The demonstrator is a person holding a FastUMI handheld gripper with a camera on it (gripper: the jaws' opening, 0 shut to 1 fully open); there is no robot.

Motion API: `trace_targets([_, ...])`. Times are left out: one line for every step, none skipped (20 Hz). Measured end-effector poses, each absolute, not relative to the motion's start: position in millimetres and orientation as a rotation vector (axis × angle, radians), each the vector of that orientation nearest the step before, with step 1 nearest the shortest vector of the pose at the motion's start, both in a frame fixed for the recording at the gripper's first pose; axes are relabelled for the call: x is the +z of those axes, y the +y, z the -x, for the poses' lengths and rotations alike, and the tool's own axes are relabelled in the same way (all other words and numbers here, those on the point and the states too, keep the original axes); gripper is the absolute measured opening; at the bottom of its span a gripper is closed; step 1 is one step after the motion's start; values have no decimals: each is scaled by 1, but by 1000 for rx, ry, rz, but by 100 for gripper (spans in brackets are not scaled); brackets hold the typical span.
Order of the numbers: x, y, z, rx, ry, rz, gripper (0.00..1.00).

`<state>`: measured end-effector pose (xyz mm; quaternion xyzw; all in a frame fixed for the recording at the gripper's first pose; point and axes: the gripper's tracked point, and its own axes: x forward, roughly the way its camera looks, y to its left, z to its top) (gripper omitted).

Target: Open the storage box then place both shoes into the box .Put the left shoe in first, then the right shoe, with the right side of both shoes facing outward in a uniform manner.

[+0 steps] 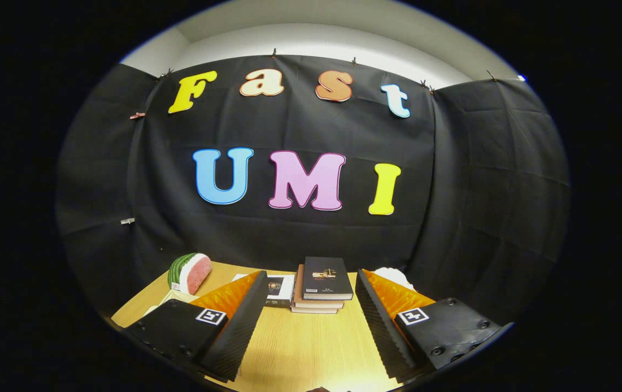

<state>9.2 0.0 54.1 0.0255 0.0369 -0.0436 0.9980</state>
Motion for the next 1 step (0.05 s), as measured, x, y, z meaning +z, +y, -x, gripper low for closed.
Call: trace_targets([54,-1,-8,-91,75,-50,98])
